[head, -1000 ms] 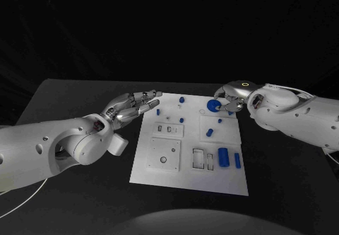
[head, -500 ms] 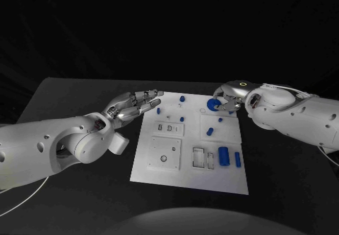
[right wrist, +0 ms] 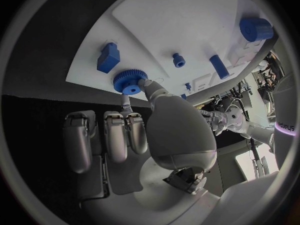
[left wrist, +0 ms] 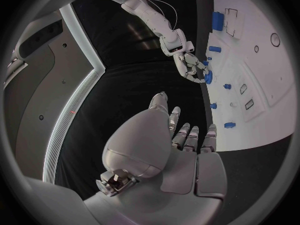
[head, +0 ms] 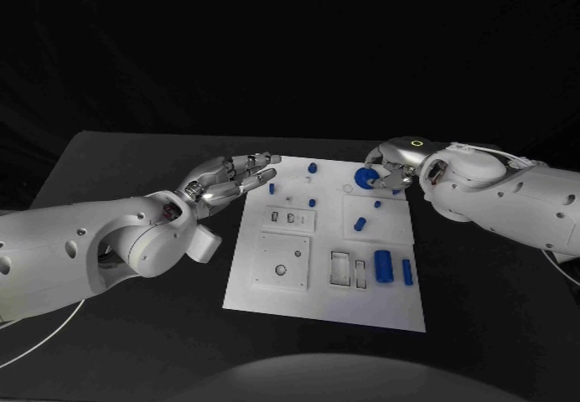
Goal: Assemble the parts on the task board
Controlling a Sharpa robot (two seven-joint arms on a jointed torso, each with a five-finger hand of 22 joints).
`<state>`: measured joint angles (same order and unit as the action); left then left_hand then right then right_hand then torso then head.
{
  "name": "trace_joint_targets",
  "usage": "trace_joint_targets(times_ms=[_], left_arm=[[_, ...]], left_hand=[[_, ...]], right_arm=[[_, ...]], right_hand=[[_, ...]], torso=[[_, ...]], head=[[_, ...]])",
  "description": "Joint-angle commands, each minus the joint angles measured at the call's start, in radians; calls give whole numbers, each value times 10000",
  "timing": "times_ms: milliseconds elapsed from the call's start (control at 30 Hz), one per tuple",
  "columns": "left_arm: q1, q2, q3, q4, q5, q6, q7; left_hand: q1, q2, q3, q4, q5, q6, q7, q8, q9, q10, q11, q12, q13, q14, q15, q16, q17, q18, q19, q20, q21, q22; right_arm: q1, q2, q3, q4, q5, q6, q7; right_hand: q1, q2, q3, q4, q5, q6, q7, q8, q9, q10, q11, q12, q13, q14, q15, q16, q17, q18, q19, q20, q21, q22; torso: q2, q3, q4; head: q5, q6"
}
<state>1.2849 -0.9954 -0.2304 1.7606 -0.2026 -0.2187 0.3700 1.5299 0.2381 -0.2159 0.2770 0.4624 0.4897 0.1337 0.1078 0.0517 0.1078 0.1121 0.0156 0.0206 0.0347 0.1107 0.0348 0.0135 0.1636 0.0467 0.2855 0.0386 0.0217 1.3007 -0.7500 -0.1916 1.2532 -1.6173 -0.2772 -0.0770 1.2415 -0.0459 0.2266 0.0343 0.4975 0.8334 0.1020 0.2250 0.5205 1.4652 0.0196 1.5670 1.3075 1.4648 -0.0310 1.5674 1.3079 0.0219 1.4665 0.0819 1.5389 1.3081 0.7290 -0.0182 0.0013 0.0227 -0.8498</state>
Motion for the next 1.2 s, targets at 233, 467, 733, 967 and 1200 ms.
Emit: trace_joint_targets(times_ms=[233, 467, 733, 967, 1200], left_arm=[[9, -15, 5, 11, -15, 230, -20], [9, -27, 4, 4, -15, 242, -53], [10, 17, 5, -28, -15, 283, -70], [10, 12, 5, -48, -15, 260, -53], [11, 24, 6, -47, -15, 240, -56]], left_hand=[[113, -9, 55, -16, 72, 26, 89, 46, 12, 60, 40, 66, 16, 17, 97, 63, 16, 150, 17, 52, 46, 15], [114, -12, 56, -14, 71, 40, 96, 53, 14, 74, 49, 68, 18, 24, 110, 72, 18, 150, 26, 55, 54, 19], [113, -17, 59, -5, 71, 47, 116, 61, 15, 103, 71, 73, 23, 43, 138, 95, 24, 149, 44, 60, 68, 25], [115, -18, 61, -3, 73, 51, 122, 65, 15, 116, 80, 75, 25, 51, 148, 105, 27, 148, 52, 61, 74, 28], [115, -20, 61, -3, 73, 52, 125, 66, 15, 119, 83, 76, 25, 54, 152, 108, 27, 148, 57, 62, 78, 29]], right_arm=[[57, -238, -45, 475, 183, -225, 165], [320, -275, -41, 939, 339, -194, 190], [408, 107, -35, 1160, 402, 144, 200], [430, 739, -10, 952, 500, 310, 255], [421, 1586, 0, 374, 632, 557, 329]], right_hand=[[0, 16, 55, -50, 245, 69, -73, 1135, 1836, 1056, -12, 38, 2633, 1060, -43, 34, 2629, -98, 682, -52, 3, 2385], [-61, -4, 81, -18, 347, 101, -68, 1157, 1869, 1056, 18, 38, 2633, 1060, -20, 34, 2629, -105, 705, -36, 21, 2400], [-109, -11, 94, 13, 299, 76, -52, 1134, 1868, 1056, 39, 38, 2633, 1060, -2, 34, 2629, -102, 696, -23, 12, 2395], [-98, 1, 117, 8, 281, 88, -56, 1134, 1871, 1056, 46, 38, 2633, 1060, 6, 34, 2629, -101, 691, -17, 7, 2392], [-91, 6, 131, 4, 266, 98, -57, 1135, 1872, 1056, 53, 38, 2633, 1060, 11, 34, 2629, -96, 677, -12, -6, 2383]], torso=[[18, -5, 10], [11, -17, 1], [4, 1, 7], [-3, -7, 11], [17, 4, 46]], head=[[50, 59], [51, 15], [76, -38], [65, -25], [20, -8]])
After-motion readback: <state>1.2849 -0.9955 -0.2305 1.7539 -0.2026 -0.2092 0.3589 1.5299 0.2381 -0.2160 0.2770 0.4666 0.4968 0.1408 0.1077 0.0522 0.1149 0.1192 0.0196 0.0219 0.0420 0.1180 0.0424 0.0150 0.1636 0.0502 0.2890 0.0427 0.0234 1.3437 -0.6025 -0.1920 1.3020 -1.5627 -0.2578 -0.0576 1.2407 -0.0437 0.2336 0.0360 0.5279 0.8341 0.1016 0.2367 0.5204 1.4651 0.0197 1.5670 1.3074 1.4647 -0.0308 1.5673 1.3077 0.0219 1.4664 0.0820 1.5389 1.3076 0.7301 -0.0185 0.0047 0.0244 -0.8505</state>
